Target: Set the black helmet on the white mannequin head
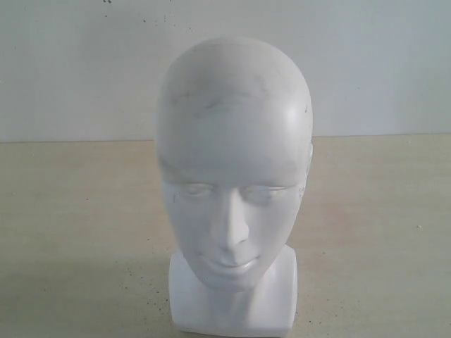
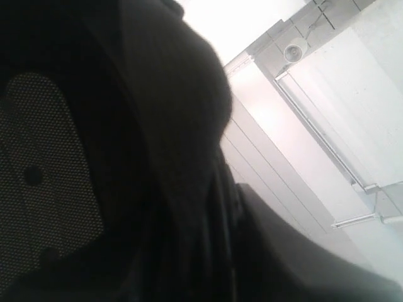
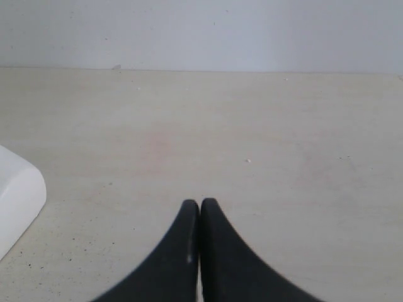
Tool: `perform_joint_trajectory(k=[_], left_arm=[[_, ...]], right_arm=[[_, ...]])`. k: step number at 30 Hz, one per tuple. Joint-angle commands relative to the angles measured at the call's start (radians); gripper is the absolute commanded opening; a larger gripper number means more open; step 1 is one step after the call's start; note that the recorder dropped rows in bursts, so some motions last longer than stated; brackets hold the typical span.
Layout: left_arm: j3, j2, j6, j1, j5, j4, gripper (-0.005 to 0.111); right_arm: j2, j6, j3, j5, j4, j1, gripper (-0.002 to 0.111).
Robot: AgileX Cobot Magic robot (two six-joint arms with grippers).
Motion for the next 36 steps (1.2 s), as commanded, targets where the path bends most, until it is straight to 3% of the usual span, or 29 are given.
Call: perform_joint_trajectory(k=[1,11,24,36], left_arm=[[-0.023,0.028,0.05,-0.071,-0.072,-0.056,0.004],[-0.021,0.114,0.093,-0.166,-0.072,-0.068,0.004],[0.083,0.13,0.093,-0.168,-0.072,-0.141,0.004],[0.086,0.212,0.077,-0.168,-0.072,-0.165,0.004]], right_arm=[[-0.005,-0.002,-0.001,-0.007,-0.002,0.003,0.0],[-0.005,-0.002,-0.001,-0.007,-0.002,0.003,0.0],[-0.005,-0.002,-0.001,-0.007,-0.002,0.003,0.0],[-0.005,-0.002,-0.001,-0.007,-0.002,0.003,0.0]])
